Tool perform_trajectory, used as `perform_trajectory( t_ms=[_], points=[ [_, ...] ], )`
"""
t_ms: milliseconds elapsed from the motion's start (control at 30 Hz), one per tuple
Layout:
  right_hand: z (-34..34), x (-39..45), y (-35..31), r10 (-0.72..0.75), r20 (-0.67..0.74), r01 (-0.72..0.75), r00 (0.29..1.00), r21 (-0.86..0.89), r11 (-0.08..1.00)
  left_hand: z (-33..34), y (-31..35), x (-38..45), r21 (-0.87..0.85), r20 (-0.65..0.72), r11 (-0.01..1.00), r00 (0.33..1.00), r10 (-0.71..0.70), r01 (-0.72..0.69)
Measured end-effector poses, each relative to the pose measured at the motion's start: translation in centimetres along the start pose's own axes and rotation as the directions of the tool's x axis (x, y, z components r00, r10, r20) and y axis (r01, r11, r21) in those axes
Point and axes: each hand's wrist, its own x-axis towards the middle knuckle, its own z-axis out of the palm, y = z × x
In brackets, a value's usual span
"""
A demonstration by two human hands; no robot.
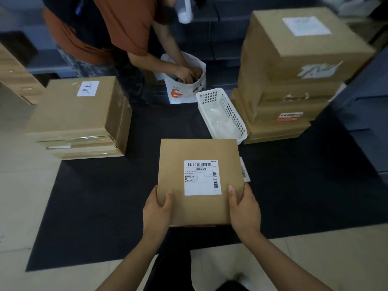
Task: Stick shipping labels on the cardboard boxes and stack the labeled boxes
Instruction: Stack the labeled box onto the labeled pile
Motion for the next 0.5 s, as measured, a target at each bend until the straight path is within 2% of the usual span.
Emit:
perform_trajectory(
  t_ms=[167,333,500],
  points=[
    [-9.1,-0.9,6.9,-0.004,-0.090,0.002,0.996,-0.027,1.000,8.1,2.3,-7.2,-0.005,0.022,0.999,0.999,0.037,-0.037],
    [-19.5,-1.1,13.6,0.051,-0.148,-0.059,0.988,-0.053,0.997,17.1,5.0,-13.8,-0.021,0.133,0.998,0.989,0.068,-0.066],
    [-26.1,1.1,18.3,0.109,-0.207,-0.123,0.972,-0.061,0.990,24.8,7.3,-16.0,-0.017,0.218,0.995,0.971,0.100,-0.099]
  ],
)
